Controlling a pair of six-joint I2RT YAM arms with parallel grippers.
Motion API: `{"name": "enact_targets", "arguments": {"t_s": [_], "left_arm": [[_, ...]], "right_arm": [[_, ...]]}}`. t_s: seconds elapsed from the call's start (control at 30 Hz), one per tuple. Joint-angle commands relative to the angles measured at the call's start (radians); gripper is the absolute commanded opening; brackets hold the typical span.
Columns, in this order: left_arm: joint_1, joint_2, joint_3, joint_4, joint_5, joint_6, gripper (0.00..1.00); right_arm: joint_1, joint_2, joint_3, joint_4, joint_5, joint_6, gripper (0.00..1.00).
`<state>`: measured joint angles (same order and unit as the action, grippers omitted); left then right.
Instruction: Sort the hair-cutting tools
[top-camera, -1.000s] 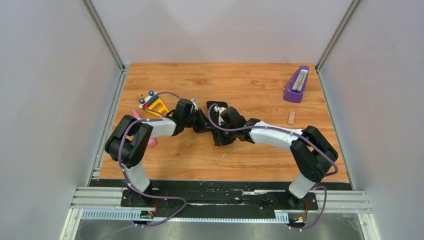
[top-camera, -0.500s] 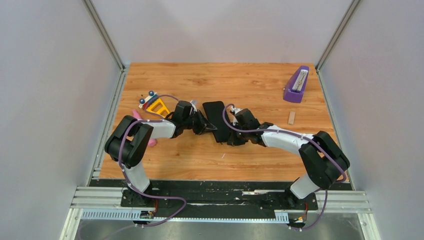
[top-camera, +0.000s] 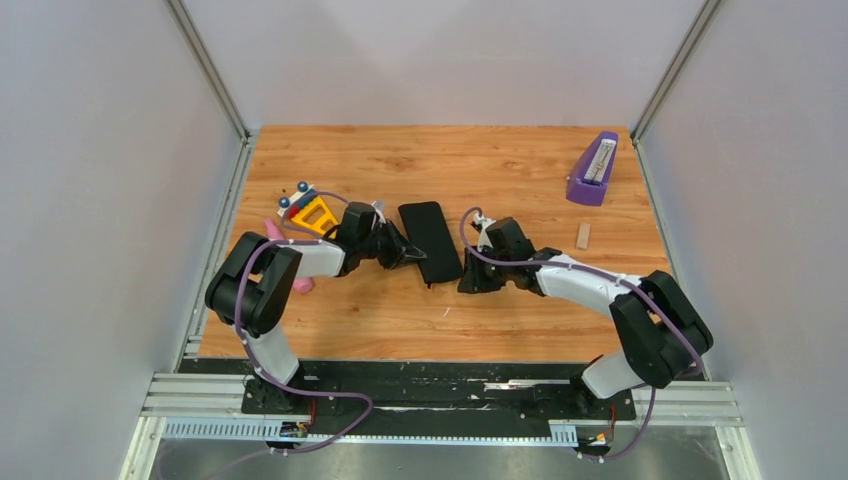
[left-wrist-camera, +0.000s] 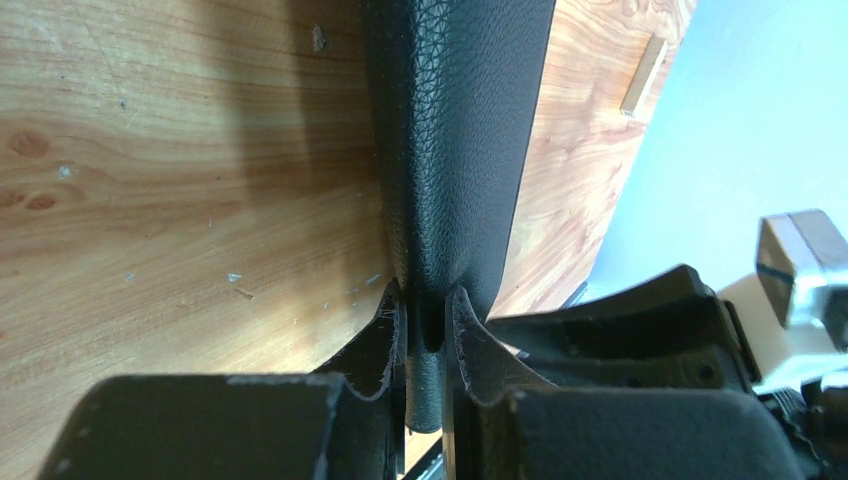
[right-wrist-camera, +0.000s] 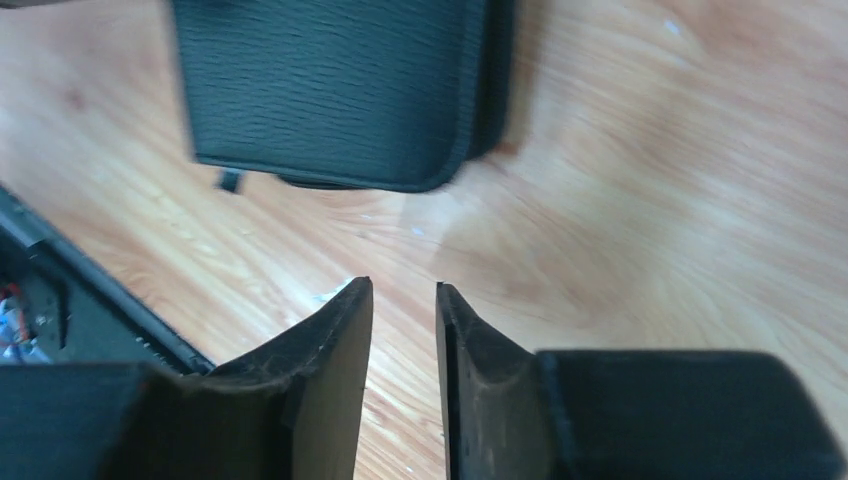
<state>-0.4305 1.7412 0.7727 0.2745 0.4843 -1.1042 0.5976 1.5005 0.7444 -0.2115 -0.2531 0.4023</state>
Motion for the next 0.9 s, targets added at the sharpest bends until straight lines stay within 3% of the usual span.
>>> {"name": "enact_targets", "arguments": {"t_s": [0.0, 0.2, 0.57, 0.87], "left_arm": [[-0.007, -0.032, -0.019, 0.022, -0.076, -0.033, 0.09], [-0.052, -0.037, -0.002, 0.012, -0.115, -0.064, 0.12], [-0.063, -0.070, 0.010, -0.027, -0.163, -0.064, 0.16], [-0.065, -0.061, 0.011, -0.023, -0.168, -0.062, 0.16]], "right_arm": [[0.047, -0.057, 0.012, 0.171, -0.111, 0.008, 0.35], [0.161, 0.009, 0.131, 0.123, 0.057, -0.017, 0.42], [0.288, 0.173, 0.315, -0.110, 0.428, -0.007, 0.41], [0.344, 0.210, 0.372, -0.223, 0.499, -0.004, 0.37]]}}
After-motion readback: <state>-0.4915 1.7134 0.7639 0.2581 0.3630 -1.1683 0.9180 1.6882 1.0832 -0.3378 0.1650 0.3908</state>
